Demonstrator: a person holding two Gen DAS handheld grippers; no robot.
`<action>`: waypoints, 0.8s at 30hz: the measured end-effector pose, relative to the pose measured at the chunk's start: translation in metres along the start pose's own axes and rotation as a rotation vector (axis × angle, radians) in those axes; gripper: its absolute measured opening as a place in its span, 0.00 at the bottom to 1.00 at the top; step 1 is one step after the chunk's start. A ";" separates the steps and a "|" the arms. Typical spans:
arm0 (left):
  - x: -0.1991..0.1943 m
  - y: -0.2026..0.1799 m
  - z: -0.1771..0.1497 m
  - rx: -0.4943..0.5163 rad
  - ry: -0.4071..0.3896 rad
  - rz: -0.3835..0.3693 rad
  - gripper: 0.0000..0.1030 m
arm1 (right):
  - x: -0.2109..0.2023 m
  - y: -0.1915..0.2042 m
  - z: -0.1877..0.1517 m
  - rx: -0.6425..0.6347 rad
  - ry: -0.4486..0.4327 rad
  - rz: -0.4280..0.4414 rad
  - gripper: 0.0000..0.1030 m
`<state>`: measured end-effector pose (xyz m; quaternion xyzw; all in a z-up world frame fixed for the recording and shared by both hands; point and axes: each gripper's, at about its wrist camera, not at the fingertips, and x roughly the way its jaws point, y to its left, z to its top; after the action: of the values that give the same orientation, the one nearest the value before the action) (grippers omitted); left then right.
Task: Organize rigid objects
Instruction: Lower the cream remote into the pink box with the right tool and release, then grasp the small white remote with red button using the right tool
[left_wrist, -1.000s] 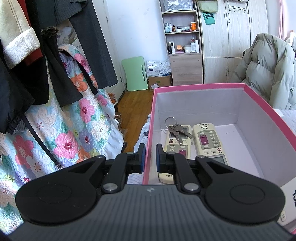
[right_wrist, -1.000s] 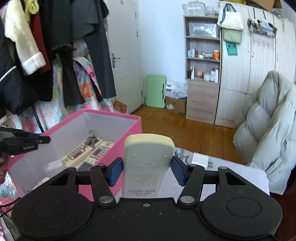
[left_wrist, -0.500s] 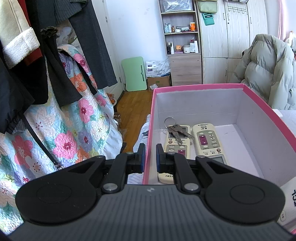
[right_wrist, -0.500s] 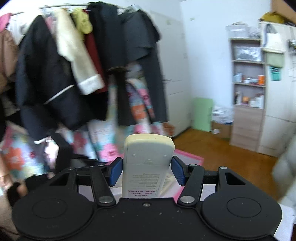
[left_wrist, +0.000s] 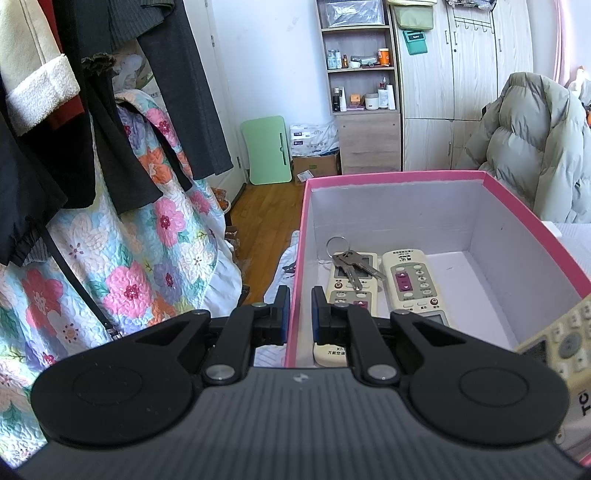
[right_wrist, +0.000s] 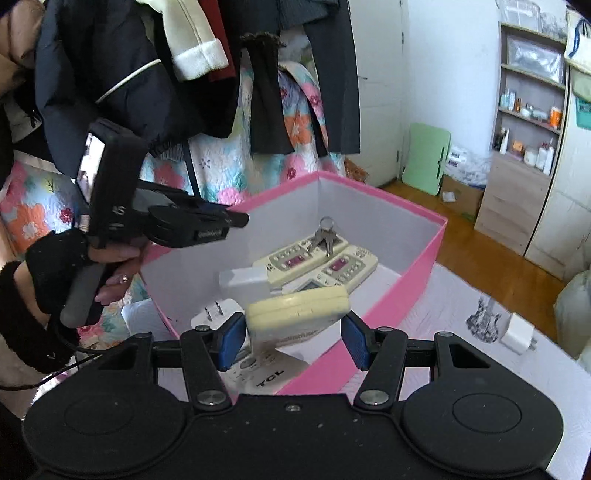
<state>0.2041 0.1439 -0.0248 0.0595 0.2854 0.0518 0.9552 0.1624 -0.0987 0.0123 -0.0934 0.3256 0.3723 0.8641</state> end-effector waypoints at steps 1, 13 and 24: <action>0.000 0.000 0.000 -0.003 0.000 -0.001 0.09 | 0.004 0.001 0.001 -0.010 0.001 -0.004 0.60; 0.000 0.001 0.001 -0.004 0.000 -0.002 0.09 | 0.045 0.018 0.018 -0.082 0.006 -0.026 0.60; -0.001 0.000 0.002 -0.006 -0.005 -0.006 0.09 | 0.029 0.030 0.011 -0.081 0.078 -0.044 0.60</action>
<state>0.2044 0.1436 -0.0225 0.0559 0.2829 0.0497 0.9562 0.1617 -0.0562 0.0048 -0.1499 0.3415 0.3622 0.8542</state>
